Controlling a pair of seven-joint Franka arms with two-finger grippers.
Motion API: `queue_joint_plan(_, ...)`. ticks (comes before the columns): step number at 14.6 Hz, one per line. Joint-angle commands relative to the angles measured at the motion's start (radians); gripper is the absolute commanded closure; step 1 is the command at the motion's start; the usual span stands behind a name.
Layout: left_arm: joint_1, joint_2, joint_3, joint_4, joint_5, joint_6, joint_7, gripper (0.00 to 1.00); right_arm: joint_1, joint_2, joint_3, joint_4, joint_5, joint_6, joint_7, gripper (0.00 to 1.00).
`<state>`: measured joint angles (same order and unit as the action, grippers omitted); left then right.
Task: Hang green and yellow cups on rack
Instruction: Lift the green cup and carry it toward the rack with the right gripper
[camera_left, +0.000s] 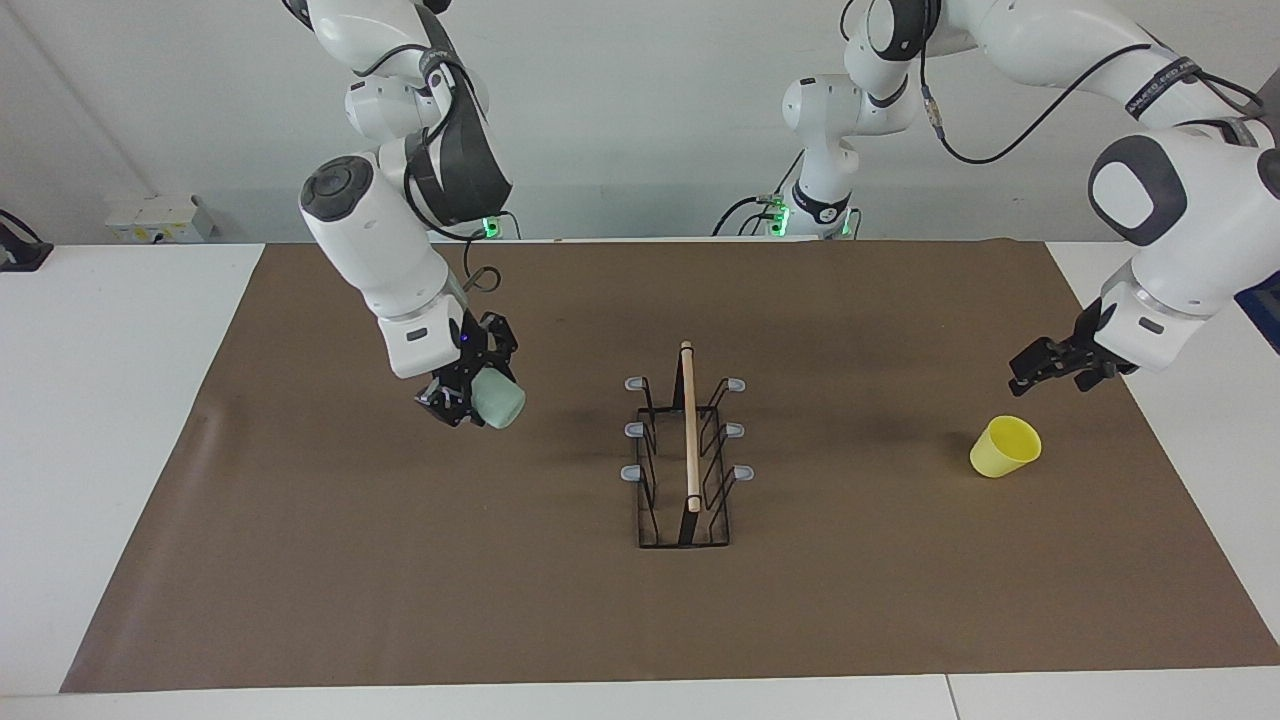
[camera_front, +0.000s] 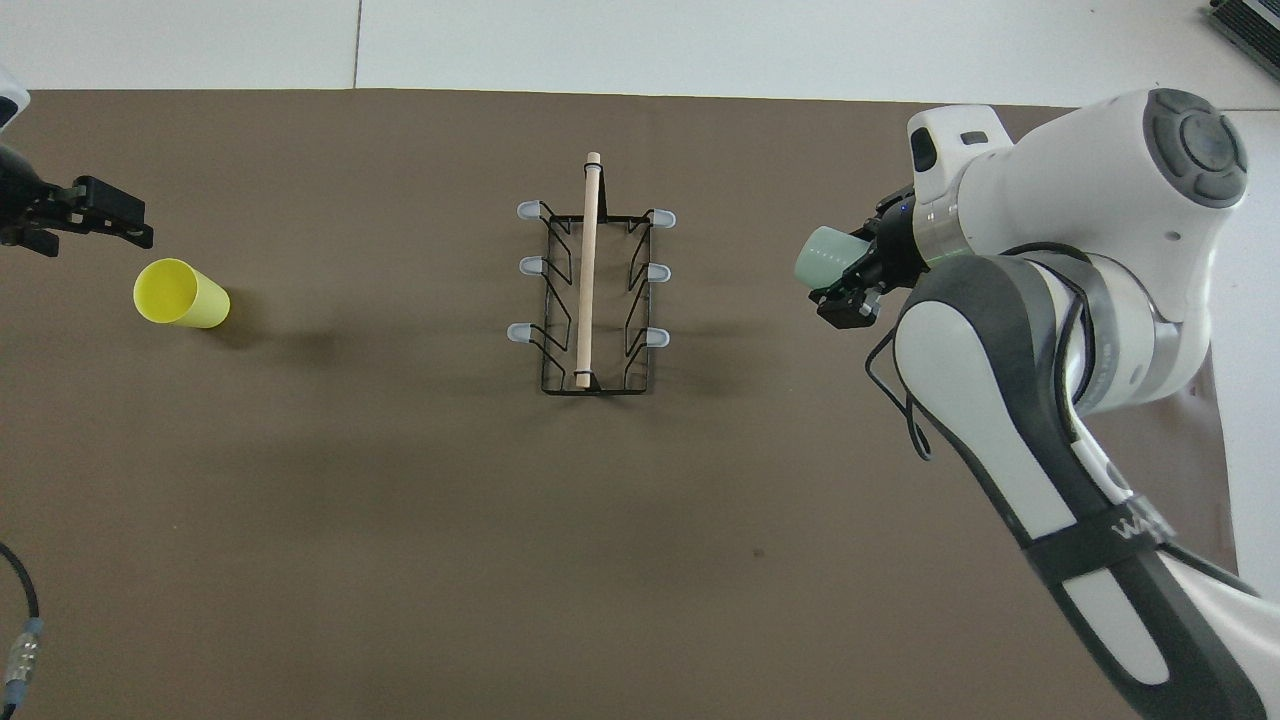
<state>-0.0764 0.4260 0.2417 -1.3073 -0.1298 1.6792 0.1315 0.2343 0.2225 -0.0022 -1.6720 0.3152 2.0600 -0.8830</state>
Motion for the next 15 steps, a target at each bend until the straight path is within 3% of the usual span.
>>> queue_joint_plan(1, -0.008, 0.140, 0.085, 0.151, -0.077, -0.012, -0.035, 0.00, 0.011, -0.051, 0.004, -0.084, 0.158, 0.124, -0.089, 1.00)
queue_joint_plan(3, 0.000, 0.192, 0.129, 0.171, -0.155, 0.000, -0.136, 0.00, 0.023, -0.071, 0.004, -0.129, 0.302, 0.219, -0.164, 1.00)
queue_joint_plan(6, 0.024, 0.281, 0.175, 0.210, -0.169, 0.022, -0.193, 0.00, 0.046, -0.094, 0.004, -0.170, 0.493, 0.310, -0.281, 1.00)
queue_joint_plan(8, 0.067, 0.312, 0.174, 0.218, -0.198, 0.040, -0.233, 0.00, 0.092, -0.123, 0.004, -0.236, 0.673, 0.440, -0.370, 1.00)
queue_joint_plan(10, 0.084, 0.315, 0.177, 0.209, -0.241, 0.043, -0.327, 0.00, 0.135, -0.133, 0.004, -0.265, 0.873, 0.534, -0.508, 1.00)
queue_joint_plan(12, 0.093, 0.312, 0.182, 0.183, -0.310, 0.031, -0.410, 0.00, 0.140, -0.149, 0.004, -0.293, 0.958, 0.555, -0.574, 1.00)
queue_joint_plan(15, 0.084, 0.271, 0.220, 0.048, -0.401, 0.060, -0.536, 0.00, 0.189, -0.158, 0.004, -0.311, 1.160, 0.632, -0.673, 1.00)
